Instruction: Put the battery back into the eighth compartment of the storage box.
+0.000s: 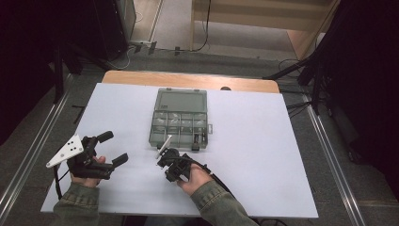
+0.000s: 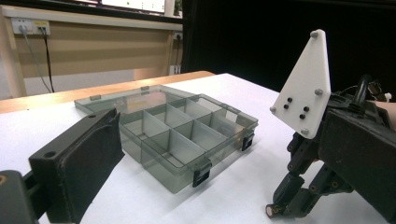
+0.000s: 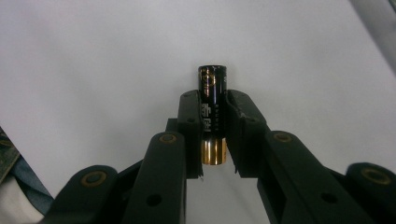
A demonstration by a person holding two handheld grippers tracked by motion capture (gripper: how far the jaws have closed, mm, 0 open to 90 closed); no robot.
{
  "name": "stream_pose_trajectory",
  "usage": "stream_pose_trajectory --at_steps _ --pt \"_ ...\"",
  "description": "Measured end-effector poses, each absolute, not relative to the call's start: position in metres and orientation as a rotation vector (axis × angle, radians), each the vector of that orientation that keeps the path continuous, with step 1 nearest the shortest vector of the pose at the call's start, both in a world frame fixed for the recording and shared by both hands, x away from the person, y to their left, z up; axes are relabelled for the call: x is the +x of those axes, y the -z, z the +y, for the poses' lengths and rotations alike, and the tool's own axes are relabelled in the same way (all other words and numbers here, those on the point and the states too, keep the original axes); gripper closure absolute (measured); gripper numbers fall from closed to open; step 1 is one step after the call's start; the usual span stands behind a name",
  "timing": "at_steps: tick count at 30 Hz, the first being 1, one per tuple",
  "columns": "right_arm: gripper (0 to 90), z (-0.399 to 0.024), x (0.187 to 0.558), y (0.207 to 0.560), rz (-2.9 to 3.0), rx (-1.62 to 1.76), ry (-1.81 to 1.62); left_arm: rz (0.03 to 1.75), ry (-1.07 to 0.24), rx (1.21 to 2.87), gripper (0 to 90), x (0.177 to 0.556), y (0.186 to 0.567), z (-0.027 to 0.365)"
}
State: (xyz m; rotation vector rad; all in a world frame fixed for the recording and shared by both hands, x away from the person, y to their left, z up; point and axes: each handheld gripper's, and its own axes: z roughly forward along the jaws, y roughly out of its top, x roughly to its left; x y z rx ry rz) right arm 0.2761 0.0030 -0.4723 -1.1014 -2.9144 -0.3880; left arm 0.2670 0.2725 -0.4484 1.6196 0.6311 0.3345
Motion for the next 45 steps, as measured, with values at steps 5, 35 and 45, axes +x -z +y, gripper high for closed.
stream_pose_trajectory --at_steps 5,35,45 --pt "77.6 0.001 0.277 0.472 -2.908 -1.099 0.396 0.63 -0.334 1.619 0.0 0.267 0.448 0.272" --pt "77.7 -0.044 0.303 0.451 -2.737 -1.327 0.683 0.633 -0.335 1.616 0.0 0.267 0.448 0.273" --pt "77.6 -0.055 0.31 0.451 -2.673 -1.379 0.752 0.633 -0.335 1.617 0.0 0.267 0.448 0.273"
